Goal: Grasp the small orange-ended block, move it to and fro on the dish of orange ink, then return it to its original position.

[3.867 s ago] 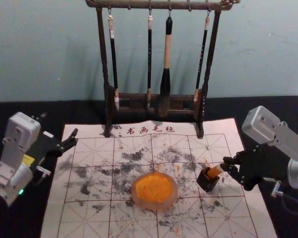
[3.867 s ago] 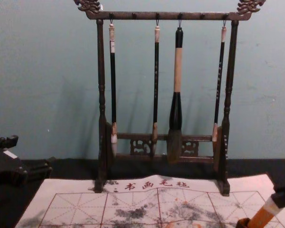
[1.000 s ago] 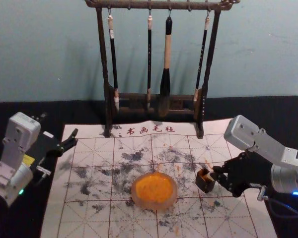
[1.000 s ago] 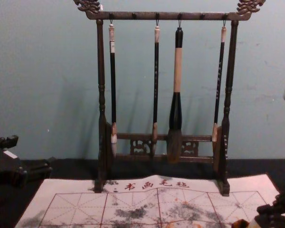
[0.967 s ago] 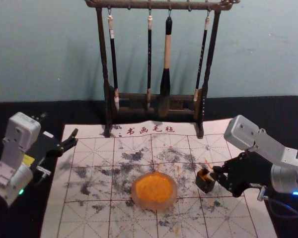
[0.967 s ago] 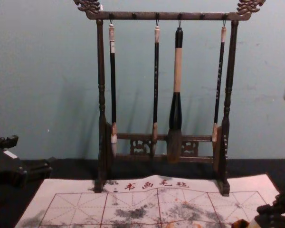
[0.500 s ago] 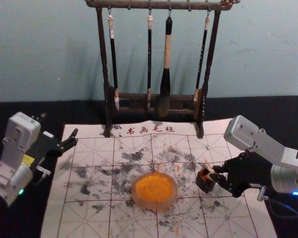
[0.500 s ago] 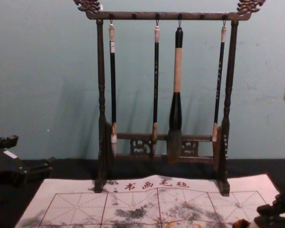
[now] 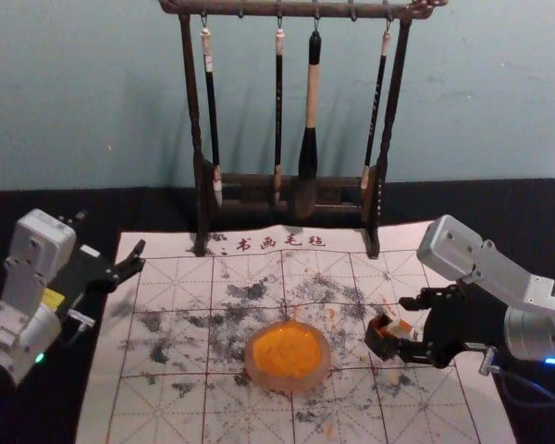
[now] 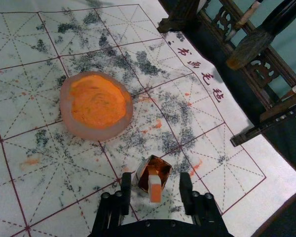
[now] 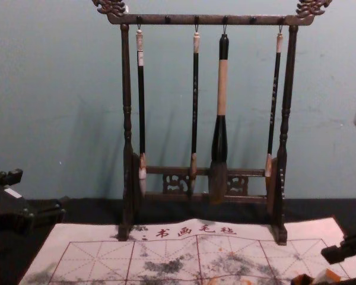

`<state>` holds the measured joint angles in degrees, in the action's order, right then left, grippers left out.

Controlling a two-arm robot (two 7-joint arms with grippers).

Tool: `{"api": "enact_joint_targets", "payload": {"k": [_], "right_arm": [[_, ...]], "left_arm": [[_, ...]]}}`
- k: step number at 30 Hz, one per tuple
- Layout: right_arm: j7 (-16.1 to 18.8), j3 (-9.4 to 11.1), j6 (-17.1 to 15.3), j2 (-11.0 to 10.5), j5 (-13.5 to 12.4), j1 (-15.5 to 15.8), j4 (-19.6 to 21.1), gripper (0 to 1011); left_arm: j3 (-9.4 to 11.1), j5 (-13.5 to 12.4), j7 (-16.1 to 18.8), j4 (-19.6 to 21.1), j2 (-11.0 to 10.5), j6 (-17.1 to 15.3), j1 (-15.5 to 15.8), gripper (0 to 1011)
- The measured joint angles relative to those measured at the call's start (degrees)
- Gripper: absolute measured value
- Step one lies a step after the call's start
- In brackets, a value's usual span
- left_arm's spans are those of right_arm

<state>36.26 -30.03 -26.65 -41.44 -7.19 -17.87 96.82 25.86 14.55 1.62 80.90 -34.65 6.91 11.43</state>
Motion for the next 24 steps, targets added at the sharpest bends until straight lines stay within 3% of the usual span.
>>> {"api": "enact_joint_targets", "payload": {"k": [10,14,18,24], "right_arm": [[0.00,0.00,0.00,0.00,0.00,0.00,0.01,879],[0.00,0.00,0.00,0.00,0.00,0.00,0.01,973],[-0.38,0.15,0.07,0.08,0.01,0.13,0.13,1003],[-5.33,4.31,3.03,2.04,-1.74,3.34,2.18,1003]], "left_arm": [[0.00,0.00,0.00,0.00,0.00,0.00,0.00,1001],[0.00,0.00,0.00,0.00,0.00,0.00,0.00,1001],[0.00,-0.01,0.00,0.00,0.00,0.00,0.00,1001],[0.00,0.00,0.00,0.00,0.00,0.00,0.00,1001]]}}
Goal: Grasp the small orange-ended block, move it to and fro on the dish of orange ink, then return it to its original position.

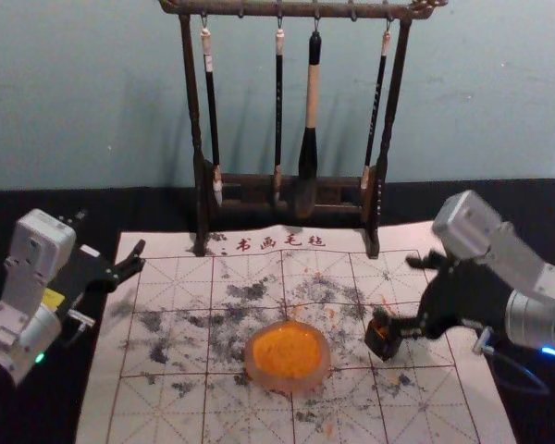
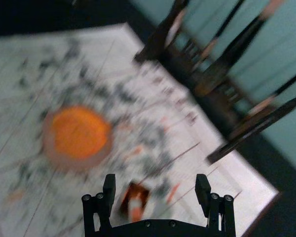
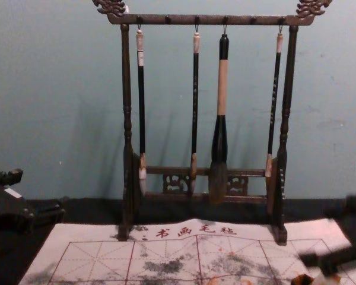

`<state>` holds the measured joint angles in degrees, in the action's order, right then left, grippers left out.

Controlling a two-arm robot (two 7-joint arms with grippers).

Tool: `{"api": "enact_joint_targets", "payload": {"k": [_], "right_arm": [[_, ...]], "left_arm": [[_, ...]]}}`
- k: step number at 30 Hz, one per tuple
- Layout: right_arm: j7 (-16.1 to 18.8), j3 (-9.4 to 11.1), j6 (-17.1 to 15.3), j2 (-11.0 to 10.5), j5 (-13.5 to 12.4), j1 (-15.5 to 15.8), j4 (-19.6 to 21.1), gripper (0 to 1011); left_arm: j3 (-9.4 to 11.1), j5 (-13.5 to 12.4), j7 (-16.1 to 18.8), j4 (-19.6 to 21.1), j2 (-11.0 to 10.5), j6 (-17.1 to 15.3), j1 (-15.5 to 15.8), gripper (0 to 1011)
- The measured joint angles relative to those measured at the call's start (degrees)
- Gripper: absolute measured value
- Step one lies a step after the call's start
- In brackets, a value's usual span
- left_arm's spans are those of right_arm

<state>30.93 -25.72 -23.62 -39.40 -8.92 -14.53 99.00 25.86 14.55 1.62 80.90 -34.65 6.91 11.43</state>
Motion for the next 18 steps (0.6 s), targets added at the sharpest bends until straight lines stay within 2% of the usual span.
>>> {"api": "enact_joint_targets", "payload": {"k": [1,3,4,6,7,10,11,13,18], "right_arm": [[-2.06,1.51,1.53,0.92,-0.44,1.31,0.55,1003],[-4.24,2.93,3.08,1.90,-0.77,2.57,0.81,1003],[-7.08,4.48,5.10,3.27,-0.81,4.05,0.87,1003],[-11.03,5.95,7.56,5.13,-0.18,5.77,0.50,1003],[-16.08,7.02,10.58,7.29,1.56,7.33,-0.56,1003],[-23.83,8.15,15.38,10.37,5.22,9.01,-2.84,1002],[-28.25,8.63,18.22,12.15,7.52,9.71,-4.79,1003],[-33.06,9.36,21.17,14.28,10.03,10.11,-7.89,1003],[-38.17,9.97,24.10,16.23,13.88,10.00,-13.74,1003]], "left_arm": [[0.00,0.00,0.00,0.00,0.00,0.00,0.00,1001],[0.00,0.00,0.00,0.00,0.00,0.00,0.00,1001],[0.00,0.00,0.00,0.00,0.00,0.00,0.00,1001],[0.00,0.00,0.00,0.00,0.00,0.00,0.00,1001],[0.00,0.00,0.00,0.00,0.00,0.00,0.00,1001],[0.00,0.00,0.00,0.00,0.00,0.00,0.00,1001],[0.00,0.00,0.00,0.00,0.00,0.00,0.00,1001],[0.00,0.00,0.00,0.00,0.00,0.00,0.00,1001],[0.00,0.00,0.00,0.00,0.00,0.00,0.00,1001]]}}
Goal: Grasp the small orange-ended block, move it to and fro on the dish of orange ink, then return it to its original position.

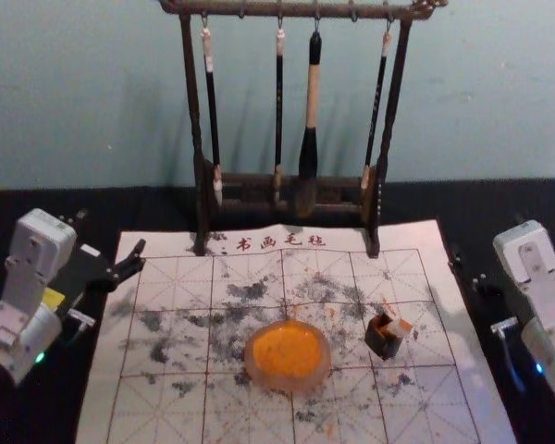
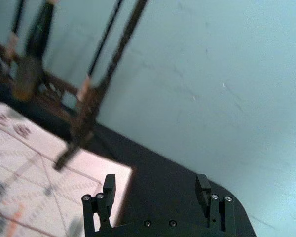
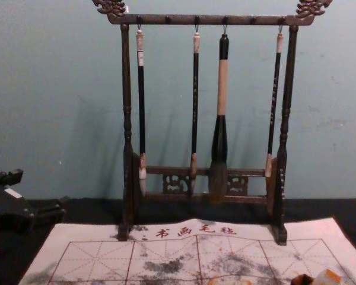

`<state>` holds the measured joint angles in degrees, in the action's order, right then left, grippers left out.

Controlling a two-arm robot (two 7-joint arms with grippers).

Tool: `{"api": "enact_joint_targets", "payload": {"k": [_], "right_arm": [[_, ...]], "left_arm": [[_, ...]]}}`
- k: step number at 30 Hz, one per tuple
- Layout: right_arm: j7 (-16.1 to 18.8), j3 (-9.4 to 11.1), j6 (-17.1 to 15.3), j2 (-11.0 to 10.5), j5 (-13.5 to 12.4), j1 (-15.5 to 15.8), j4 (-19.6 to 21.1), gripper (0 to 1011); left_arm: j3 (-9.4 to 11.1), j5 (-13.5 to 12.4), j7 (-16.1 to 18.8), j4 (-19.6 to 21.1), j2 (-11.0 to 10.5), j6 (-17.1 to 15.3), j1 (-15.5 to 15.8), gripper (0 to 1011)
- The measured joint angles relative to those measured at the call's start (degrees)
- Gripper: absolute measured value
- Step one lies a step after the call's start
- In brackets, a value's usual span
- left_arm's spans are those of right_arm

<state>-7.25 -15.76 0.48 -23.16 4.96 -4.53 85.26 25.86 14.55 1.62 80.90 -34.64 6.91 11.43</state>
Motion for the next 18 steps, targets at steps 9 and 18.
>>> {"api": "enact_joint_targets", "payload": {"k": [9,18], "right_arm": [[-1.30,0.65,2.08,1.24,2.55,-0.61,-4.31,1002],[-0.74,0.79,2.09,1.30,2.54,-0.67,-4.46,1002]], "left_arm": [[0.00,0.00,0.00,0.00,0.00,0.00,0.00,1001],[0.00,0.00,0.00,0.00,0.00,0.00,0.00,1001]]}}
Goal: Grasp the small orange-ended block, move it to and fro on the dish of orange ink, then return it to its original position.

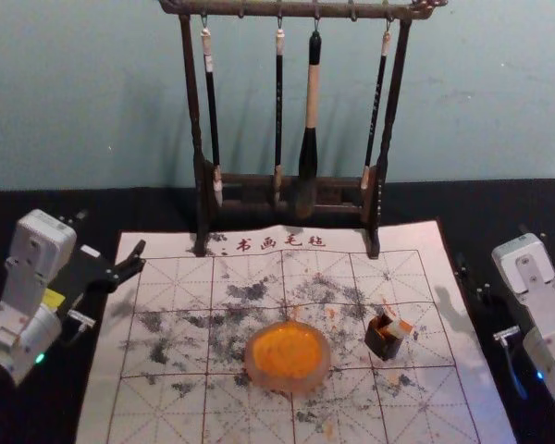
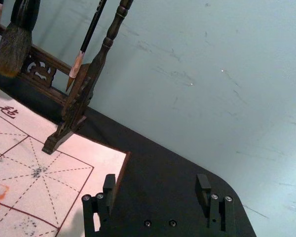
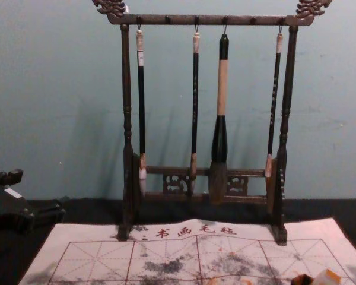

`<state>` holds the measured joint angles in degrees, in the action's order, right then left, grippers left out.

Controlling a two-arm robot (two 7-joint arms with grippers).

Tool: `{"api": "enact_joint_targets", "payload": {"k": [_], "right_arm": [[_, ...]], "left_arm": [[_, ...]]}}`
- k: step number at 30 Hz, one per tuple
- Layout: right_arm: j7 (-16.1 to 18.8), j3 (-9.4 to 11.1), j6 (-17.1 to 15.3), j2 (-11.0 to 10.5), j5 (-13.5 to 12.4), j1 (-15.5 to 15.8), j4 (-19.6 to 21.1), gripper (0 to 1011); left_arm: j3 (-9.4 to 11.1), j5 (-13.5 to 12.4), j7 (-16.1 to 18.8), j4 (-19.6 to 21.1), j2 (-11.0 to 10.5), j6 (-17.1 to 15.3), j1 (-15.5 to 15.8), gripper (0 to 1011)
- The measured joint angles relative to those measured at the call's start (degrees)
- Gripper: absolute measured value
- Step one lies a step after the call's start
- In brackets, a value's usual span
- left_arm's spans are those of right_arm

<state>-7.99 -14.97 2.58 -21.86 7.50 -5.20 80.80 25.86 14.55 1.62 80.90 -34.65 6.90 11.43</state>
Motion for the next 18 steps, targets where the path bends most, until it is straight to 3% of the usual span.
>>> {"api": "enact_joint_targets", "payload": {"k": [18], "right_arm": [[-0.19,-0.14,-0.01,-0.10,0.00,0.02,0.17,1003]], "left_arm": [[0.00,0.00,0.00,0.00,0.00,0.00,0.00,1001]]}}
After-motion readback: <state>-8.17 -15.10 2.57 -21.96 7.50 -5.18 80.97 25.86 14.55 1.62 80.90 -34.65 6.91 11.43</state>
